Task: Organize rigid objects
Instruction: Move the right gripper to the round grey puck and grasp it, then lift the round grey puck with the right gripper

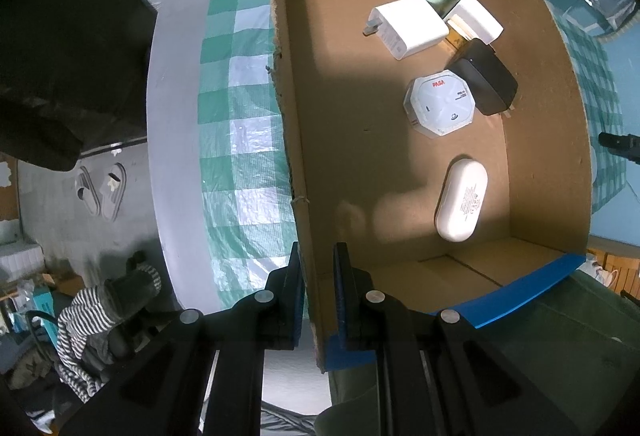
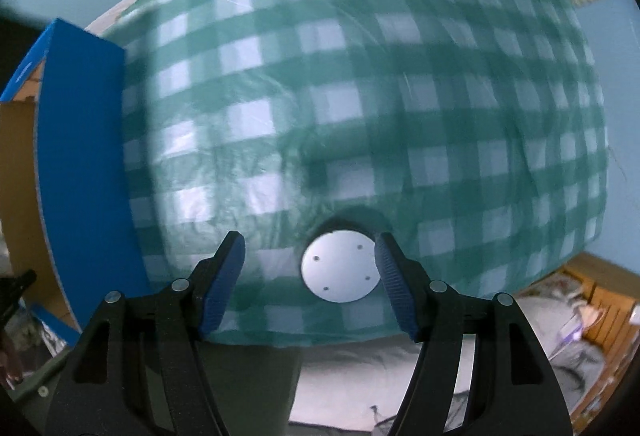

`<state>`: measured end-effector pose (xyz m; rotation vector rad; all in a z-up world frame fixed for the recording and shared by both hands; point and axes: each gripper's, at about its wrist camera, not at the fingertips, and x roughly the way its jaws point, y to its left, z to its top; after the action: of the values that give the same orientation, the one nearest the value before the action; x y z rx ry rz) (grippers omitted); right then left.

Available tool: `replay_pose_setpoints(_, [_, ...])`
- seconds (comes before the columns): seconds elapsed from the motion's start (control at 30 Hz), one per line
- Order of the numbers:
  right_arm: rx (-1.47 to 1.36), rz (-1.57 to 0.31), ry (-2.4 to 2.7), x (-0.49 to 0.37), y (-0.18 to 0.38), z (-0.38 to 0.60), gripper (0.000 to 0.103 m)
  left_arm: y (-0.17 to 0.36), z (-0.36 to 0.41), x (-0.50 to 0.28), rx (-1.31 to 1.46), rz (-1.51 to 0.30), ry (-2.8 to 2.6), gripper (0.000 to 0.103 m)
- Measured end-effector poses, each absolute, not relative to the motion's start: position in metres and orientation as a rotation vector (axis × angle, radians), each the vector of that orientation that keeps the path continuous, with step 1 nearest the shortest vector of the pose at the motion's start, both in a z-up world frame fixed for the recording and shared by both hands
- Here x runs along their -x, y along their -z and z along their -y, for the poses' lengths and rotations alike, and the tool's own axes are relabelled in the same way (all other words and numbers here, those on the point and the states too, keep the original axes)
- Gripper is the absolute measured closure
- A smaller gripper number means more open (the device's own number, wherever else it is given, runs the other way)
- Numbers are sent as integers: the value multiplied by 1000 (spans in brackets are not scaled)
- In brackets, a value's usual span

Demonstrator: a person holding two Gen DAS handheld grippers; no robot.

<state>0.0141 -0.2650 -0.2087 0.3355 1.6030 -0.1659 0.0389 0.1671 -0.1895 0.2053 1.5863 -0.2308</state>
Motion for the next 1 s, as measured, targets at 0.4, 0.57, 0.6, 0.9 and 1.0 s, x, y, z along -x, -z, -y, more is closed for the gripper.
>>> replay_pose_setpoints(0.4, [-370,-1662,244,9,257,278,36,188,-166,-41,-209,-1586,233,91])
replay_pose_setpoints(0.57, [-383,-1671,257,11,267,282,36,188,-166,-41,-209,-1584,231,91])
replay_pose_setpoints(0.6, [-381,-1674,261,11,269,282,36,188,-166,-41,-208,-1583,231,91])
replay_pose_setpoints(0.9, [-363,-1666,260,13,276,280,40,188,-169,-40,-203,-1582,230,91])
replay_pose_setpoints(1.0, [-346,-1669,247,17,279,272,41,187,-170,-40,-203,-1582,231,91])
